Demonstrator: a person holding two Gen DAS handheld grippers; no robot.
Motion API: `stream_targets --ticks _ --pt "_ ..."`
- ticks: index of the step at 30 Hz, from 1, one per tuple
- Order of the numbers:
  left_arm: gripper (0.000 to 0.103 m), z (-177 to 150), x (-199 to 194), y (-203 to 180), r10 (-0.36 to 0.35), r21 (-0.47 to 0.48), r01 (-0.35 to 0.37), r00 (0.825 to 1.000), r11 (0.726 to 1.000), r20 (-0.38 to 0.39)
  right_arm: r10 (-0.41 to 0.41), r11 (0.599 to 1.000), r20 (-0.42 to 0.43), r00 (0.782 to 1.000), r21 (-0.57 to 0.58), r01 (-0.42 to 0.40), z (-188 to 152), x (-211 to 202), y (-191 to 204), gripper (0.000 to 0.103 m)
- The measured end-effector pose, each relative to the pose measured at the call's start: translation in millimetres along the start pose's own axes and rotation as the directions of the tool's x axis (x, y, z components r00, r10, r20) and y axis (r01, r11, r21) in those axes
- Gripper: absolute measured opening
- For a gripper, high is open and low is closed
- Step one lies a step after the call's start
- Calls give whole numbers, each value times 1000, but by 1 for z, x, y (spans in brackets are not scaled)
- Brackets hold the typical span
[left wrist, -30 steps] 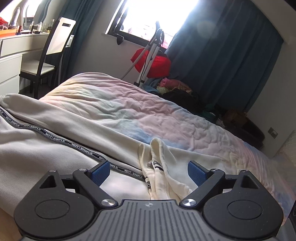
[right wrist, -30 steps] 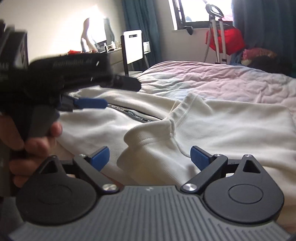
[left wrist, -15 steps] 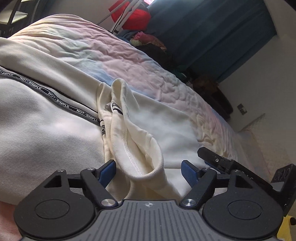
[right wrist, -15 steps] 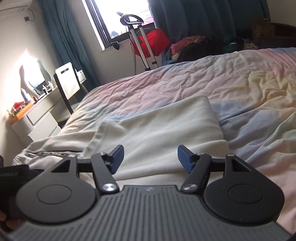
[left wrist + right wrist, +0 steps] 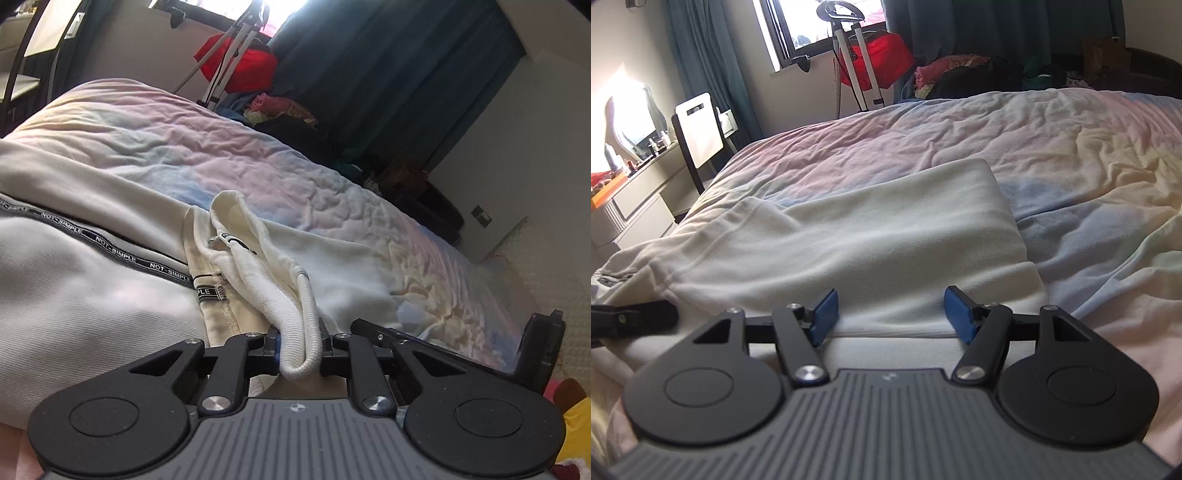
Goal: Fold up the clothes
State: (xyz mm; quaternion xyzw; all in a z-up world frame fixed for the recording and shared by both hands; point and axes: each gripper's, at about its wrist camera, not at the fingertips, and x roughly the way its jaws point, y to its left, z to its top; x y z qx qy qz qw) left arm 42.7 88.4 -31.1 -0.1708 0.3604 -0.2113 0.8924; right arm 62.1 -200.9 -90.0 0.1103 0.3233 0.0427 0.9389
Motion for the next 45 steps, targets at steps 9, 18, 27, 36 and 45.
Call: stream_targets --ticks 9,18,27,36,45 --pt "25 -16 27 6 109 66 -104 991 992 -84 -15 999 -17 1000 -38 14 -5 8 3 66" --pt "81 -13 -6 8 164 21 -163 986 986 -19 -6 1000 -22 1000 -18 5 -4 9 -2 66" --pt "89 2 -69 73 383 -321 -382 922 867 -64 20 999 -29 999 39 -19 -2 5 -10 66" --pt "91 8 -106 165 430 -650 -415 891 637 -148 17 999 -37 999 37 -16 -1 5 -9 66" --pt "91 34 -96 212 465 -636 -436 875 636 -135 3 1000 -39 999 18 -3 -2 6 -7 66"
